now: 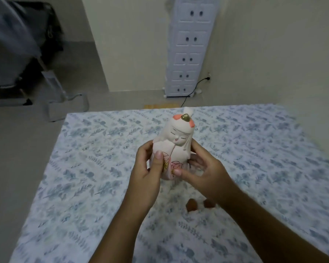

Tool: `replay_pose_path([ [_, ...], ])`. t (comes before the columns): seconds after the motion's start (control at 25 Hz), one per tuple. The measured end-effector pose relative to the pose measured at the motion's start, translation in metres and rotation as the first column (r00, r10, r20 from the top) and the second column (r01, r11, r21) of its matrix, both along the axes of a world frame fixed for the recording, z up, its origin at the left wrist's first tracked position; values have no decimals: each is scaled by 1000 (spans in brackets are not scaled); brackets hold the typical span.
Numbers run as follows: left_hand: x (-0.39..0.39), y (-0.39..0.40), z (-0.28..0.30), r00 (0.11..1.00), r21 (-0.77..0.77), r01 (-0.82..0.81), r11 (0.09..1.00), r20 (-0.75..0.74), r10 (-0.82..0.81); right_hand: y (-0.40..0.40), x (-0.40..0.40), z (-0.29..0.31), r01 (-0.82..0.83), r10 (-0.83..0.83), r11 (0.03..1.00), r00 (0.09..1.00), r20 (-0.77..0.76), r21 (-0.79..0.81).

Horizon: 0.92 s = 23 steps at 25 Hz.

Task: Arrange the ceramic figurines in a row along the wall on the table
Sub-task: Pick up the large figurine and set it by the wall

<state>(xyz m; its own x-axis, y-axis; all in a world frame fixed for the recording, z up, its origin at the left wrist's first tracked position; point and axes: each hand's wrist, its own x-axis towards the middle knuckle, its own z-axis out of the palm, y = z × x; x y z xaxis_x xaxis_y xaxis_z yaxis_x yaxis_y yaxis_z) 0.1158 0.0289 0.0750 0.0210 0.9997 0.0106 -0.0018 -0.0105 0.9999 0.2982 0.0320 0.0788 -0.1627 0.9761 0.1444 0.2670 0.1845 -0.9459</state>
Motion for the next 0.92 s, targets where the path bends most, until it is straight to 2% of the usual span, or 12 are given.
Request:
replay_pose_path([
  [0.08,58,25,7,995,9,98,995,-12,-98,5,57,5,106,-106,994,994,12,22],
  [0.2,172,63,7,976,-26,190,981,-104,-192,15,152,-11,338,-338,941,936,-95,-17],
  [0.32,293,98,-8,960,-131,263,956,-64,-273,31,250,-37,496,-508,861,851,-132,-113],
  [0.48,422,142,-34,927,-246,350,904,-45,-372,66,358,-69,670,-672,735,741,24,-101],
  [0.64,516,203,-58,885,-227,416,881,-122,-449,119,442,-98,740,-744,658,667,26,-138],
  [0.92,598,286,-98,869,-274,442,854,-109,-484,189,519,-134,783,-785,618,620,10,-70],
])
